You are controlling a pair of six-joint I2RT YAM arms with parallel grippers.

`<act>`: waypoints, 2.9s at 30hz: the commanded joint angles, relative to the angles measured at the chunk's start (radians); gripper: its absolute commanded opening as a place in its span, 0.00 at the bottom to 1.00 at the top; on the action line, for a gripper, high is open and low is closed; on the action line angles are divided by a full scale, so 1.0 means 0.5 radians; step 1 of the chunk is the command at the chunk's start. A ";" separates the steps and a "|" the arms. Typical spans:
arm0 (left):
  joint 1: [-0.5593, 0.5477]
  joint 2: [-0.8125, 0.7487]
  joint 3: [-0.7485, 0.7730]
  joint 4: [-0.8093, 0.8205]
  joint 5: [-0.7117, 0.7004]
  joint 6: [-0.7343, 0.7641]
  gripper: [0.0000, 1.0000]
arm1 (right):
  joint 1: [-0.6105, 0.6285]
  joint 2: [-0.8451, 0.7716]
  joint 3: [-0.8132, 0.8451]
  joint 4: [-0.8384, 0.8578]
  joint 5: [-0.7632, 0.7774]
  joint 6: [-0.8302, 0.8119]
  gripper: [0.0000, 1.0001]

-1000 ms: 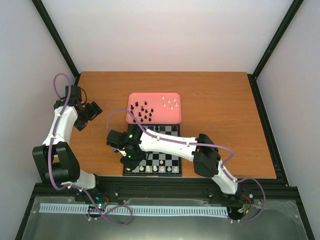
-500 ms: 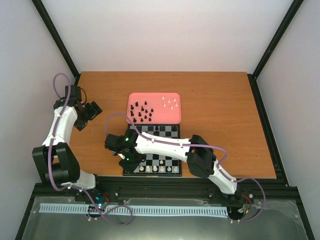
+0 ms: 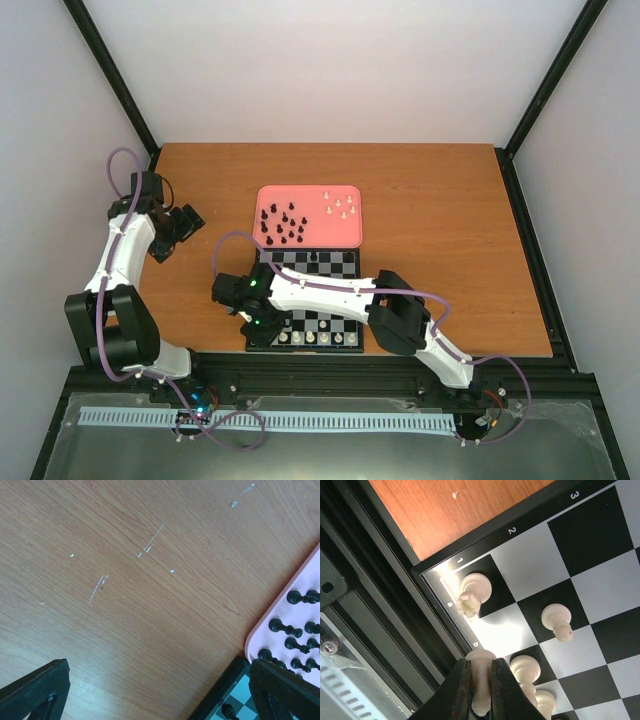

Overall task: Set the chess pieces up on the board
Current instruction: Place the chess piece on the chessboard, then pick up the chess piece from the storage box.

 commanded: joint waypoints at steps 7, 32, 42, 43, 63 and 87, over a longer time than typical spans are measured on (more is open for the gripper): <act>-0.011 -0.038 -0.005 0.054 0.000 0.019 1.00 | -0.006 0.035 -0.032 0.051 -0.014 -0.035 0.06; -0.012 -0.048 0.011 0.045 -0.031 0.029 1.00 | -0.058 0.075 -0.067 0.083 -0.046 -0.060 0.13; -0.011 -0.051 0.014 0.041 -0.037 0.031 1.00 | -0.065 0.085 -0.061 0.083 -0.069 -0.072 0.18; -0.013 -0.051 0.014 0.042 -0.039 0.032 1.00 | -0.066 0.081 -0.064 0.083 -0.068 -0.074 0.18; -0.011 -0.035 0.032 0.036 -0.045 0.029 1.00 | -0.068 -0.080 -0.046 0.048 -0.010 -0.083 0.28; -0.033 -0.022 0.210 -0.086 -0.009 0.150 1.00 | -1.065 -0.268 0.404 0.107 0.371 -0.110 0.45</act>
